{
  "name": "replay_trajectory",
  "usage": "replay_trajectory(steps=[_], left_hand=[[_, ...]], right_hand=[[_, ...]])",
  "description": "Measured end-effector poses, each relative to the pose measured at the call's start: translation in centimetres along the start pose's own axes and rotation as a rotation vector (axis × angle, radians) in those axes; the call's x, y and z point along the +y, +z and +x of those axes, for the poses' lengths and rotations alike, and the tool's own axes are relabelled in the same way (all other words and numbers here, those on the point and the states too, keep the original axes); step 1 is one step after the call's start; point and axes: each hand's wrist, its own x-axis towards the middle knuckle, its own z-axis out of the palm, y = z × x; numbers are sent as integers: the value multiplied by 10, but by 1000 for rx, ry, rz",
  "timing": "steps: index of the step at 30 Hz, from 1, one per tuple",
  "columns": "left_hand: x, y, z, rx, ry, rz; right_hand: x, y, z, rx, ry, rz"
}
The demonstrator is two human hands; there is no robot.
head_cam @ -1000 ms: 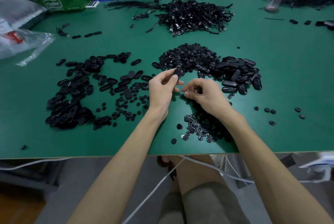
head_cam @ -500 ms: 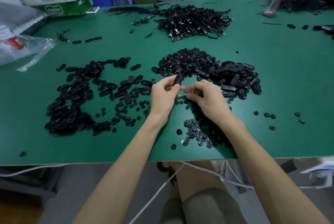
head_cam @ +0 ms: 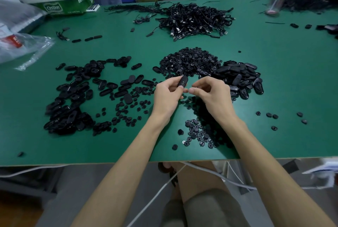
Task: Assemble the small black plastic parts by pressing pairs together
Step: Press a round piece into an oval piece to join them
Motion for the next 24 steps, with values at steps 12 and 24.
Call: replay_trajectory(steps=[12, 24], left_hand=[[1, -1, -2, -31, 10, 34], [4, 1, -6, -182, 49, 69]], right_hand=[[3, -2, 3, 51, 96, 138], [3, -2, 3, 63, 140, 278]])
